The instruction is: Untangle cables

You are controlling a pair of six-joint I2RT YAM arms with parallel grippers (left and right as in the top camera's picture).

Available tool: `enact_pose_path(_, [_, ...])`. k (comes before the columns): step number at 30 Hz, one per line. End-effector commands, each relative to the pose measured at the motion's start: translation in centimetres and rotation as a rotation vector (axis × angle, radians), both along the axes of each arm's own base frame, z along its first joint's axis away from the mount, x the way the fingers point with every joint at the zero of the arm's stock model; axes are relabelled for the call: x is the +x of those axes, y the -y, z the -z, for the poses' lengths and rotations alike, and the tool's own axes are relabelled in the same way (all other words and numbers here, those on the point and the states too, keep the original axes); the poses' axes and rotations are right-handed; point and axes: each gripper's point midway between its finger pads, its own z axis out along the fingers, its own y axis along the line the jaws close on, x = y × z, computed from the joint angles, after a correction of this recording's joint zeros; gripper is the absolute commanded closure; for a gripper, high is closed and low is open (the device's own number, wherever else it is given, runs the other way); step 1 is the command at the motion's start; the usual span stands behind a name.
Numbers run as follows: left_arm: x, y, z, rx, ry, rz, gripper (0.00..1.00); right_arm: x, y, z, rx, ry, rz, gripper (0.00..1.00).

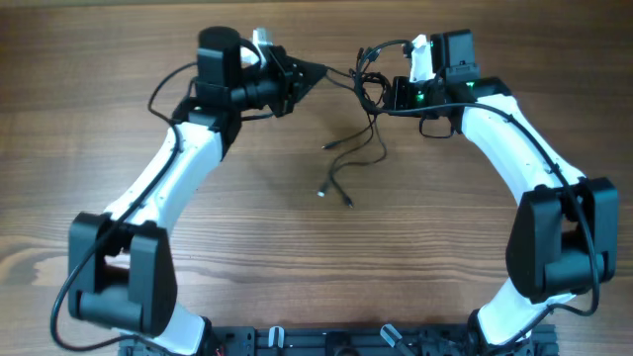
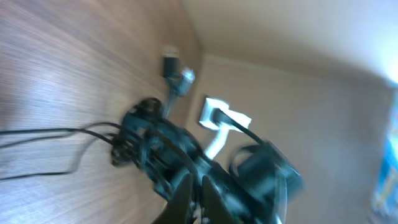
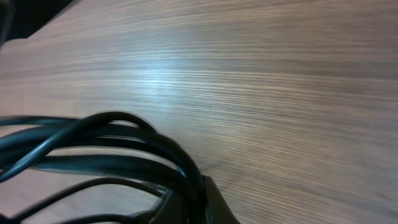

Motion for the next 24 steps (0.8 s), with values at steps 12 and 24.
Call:
enact_pose_path(12, [-3.4, 1.0, 3.6, 0.402, 0.077, -0.01, 0.29, -2.0, -2.6, -1.4, 0.144, 0.085, -0.338, 0.96])
enact_pose_path(24, [-3.0, 3.4, 13.4, 0.56, -0.164, -0.143, 0.56, -2.9, -2.7, -1.1, 0.14, 0.068, -0.385, 0.95])
